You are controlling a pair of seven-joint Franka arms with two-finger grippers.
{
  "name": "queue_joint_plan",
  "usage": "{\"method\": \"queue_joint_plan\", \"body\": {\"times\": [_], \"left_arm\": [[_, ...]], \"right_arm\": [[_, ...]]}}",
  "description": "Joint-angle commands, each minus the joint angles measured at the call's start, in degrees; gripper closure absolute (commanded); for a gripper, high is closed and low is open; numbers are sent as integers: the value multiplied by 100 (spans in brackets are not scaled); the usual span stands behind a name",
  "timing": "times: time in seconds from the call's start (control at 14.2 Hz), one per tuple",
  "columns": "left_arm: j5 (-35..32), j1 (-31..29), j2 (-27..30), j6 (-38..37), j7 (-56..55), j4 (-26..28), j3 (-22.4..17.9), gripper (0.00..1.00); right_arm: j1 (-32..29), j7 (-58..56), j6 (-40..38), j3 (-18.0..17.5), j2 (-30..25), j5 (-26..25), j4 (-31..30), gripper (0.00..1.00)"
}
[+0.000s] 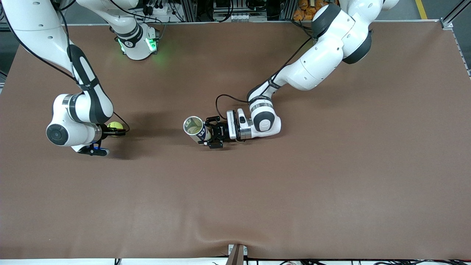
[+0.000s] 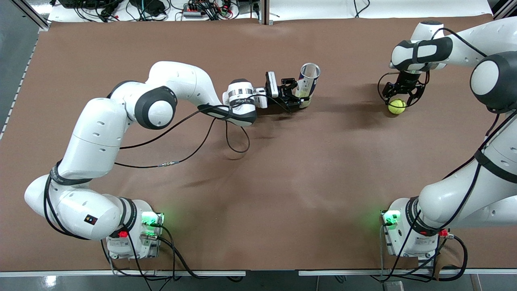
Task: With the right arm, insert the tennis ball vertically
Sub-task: 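Grasp the second tennis ball with the right gripper, then carry the second ball over the can opening with the right gripper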
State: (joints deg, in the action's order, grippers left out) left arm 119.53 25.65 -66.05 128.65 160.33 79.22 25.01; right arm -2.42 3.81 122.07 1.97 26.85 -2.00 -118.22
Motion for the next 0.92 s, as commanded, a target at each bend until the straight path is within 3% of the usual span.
{"method": "queue_joint_plan", "body": {"times": [0.0, 0.07, 0.14, 0.21, 0.56, 0.85], "left_arm": [[404, 2, -163, -51, 1466, -38, 48, 24], [404, 2, -163, -51, 1466, -38, 48, 24], [404, -7, -163, -51, 1466, -38, 48, 24], [404, 2, -163, -51, 1466, -38, 48, 24], [404, 2, -172, -51, 1466, -38, 39, 24], [404, 2, -172, -51, 1466, -38, 30, 24]], "right_arm": [[-153, -38, 62, -109, -31, 15, -61, 3], [-153, -38, 71, -109, -31, 32, -52, 34], [-153, -38, 71, -109, -31, 93, -52, 54], [-153, -38, 62, -109, -31, 198, -35, 64], [-83, -21, -243, -135, -145, 270, 315, 65], [180, 416, -2016, -302, -172, 462, 1729, 64]]}}
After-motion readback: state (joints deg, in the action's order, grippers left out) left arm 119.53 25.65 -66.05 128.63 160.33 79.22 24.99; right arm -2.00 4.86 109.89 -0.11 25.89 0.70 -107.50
